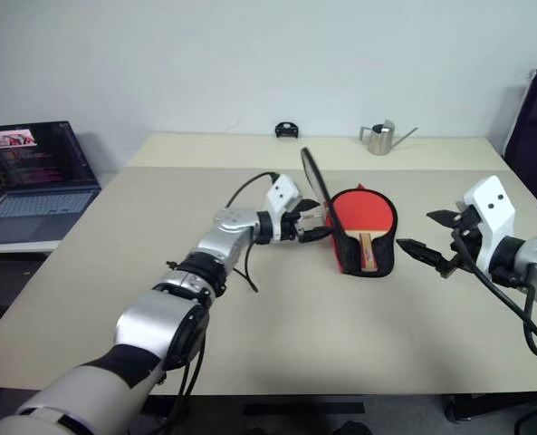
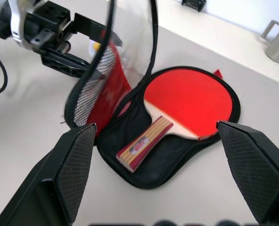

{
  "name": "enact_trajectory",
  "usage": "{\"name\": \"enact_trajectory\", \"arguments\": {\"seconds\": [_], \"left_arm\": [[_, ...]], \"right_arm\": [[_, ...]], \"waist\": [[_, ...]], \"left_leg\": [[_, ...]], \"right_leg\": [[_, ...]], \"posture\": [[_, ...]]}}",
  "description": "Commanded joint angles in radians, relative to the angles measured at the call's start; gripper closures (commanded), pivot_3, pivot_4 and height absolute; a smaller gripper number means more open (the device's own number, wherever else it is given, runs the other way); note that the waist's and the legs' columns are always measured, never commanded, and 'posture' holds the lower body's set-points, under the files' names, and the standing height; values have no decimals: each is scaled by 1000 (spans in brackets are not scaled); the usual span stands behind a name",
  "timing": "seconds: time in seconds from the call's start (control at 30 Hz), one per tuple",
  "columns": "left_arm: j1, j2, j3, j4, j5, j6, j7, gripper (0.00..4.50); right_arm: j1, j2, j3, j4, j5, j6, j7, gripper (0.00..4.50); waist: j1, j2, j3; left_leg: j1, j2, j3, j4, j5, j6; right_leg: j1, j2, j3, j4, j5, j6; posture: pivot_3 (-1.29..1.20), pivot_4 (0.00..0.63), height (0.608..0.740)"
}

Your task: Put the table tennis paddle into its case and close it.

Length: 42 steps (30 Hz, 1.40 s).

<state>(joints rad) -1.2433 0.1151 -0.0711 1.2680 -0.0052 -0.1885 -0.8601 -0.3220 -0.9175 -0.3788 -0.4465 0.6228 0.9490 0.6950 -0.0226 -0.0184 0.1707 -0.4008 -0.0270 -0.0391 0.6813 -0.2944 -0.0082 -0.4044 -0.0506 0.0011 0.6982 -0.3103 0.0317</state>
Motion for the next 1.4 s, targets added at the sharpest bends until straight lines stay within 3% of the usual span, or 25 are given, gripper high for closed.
{"name": "enact_trajectory", "arguments": {"seconds": [0.03,0.53,0.7,0.87,0.97,1.13,1.4], "left_arm": [[-54,-20,28,20,9,-31,55,292],[-80,-95,72,62,40,-6,156,292],[-83,-52,103,45,20,-27,100,292],[-32,61,134,-7,-11,-72,-24,292],[31,126,151,-96,-53,-76,-147,292],[194,213,153,-410,-135,46,-263,292],[422,328,144,-964,-296,428,-303,292]], "right_arm": [[10,-2,-60,-54,27,10,-28,34],[-15,28,-23,-50,60,33,-118,34],[-62,70,33,-4,45,34,-156,34],[-137,144,119,115,4,7,-183,34],[-195,197,168,227,-47,-19,-212,34],[-291,274,256,452,-158,-106,-225,34],[-452,370,326,828,-302,-303,-196,34]], "waist": [[-1,0,0],[-2,0,0],[-7,0,0],[-11,0,0],[-10,0,0],[-10,0,0],[-12,0,0]], "left_leg": [[0,0,0,0,0,0],[0,0,0,0,0,0],[1,0,0,0,1,0],[2,0,2,0,2,-3],[2,0,2,0,3,-3],[2,0,2,0,3,-4],[1,0,2,0,3,-4]], "right_leg": [[0,0,0,0,0,0],[0,0,0,1,0,0],[0,0,1,1,0,0],[0,0,3,3,0,0],[-1,0,3,3,0,0],[-1,0,3,2,0,0],[-1,0,4,2,0,0]], "posture": [[0,150,740],[0,150,740],[0,150,740],[0,150,740],[0,150,740],[0,150,740],[0,150,740]]}}
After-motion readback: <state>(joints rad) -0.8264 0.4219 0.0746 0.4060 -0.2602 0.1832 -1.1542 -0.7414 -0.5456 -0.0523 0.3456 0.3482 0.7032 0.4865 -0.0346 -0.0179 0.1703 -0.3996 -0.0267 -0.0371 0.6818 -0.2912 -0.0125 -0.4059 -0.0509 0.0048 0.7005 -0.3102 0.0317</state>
